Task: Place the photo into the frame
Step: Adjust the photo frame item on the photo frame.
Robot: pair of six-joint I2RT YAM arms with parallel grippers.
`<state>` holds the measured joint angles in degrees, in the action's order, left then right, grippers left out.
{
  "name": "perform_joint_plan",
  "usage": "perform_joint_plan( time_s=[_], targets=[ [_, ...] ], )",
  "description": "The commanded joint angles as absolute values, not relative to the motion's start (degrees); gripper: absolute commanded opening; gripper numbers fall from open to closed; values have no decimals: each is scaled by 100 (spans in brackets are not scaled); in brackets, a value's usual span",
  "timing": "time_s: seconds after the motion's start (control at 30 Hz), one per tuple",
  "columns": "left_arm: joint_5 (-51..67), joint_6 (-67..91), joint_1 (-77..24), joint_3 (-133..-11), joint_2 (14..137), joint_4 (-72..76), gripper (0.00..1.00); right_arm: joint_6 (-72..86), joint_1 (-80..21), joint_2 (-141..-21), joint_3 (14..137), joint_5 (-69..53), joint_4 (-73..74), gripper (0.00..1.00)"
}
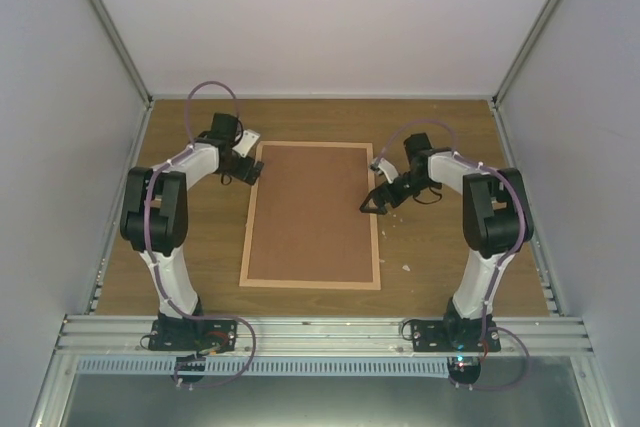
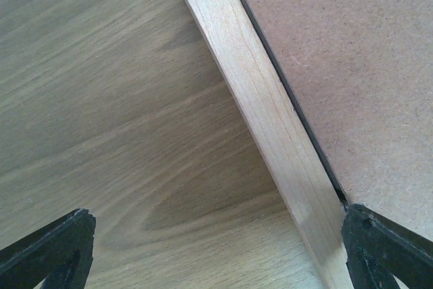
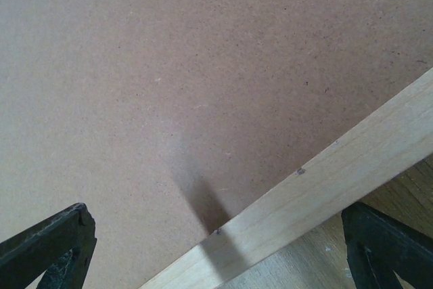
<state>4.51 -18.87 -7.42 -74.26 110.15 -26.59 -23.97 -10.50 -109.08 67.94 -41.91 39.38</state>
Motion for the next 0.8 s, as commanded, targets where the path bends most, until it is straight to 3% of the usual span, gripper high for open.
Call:
perform_joint_plan(
  time_s=[0.0, 0.2, 0.5, 0.77],
  targets=[
    [77, -2031, -1090, -6899, 11318, -2664, 99, -2523, -1253, -11078, 6946, -4347, 3977, 98],
    [-236, -2173, -1145, -6686, 10879, -2557, 99, -2269, -1259, -11059, 7011, -3988, 3835, 95],
    [1293, -2337, -1080, -7097, 10011, -3096, 99, -1866, -1246, -10519, 6965, -3385, 3465, 99],
    [1388, -2484, -1444, -6538, 9883, -2941, 99, -1856, -1249, -10787, 7147, -2827, 3356, 96]
  ],
)
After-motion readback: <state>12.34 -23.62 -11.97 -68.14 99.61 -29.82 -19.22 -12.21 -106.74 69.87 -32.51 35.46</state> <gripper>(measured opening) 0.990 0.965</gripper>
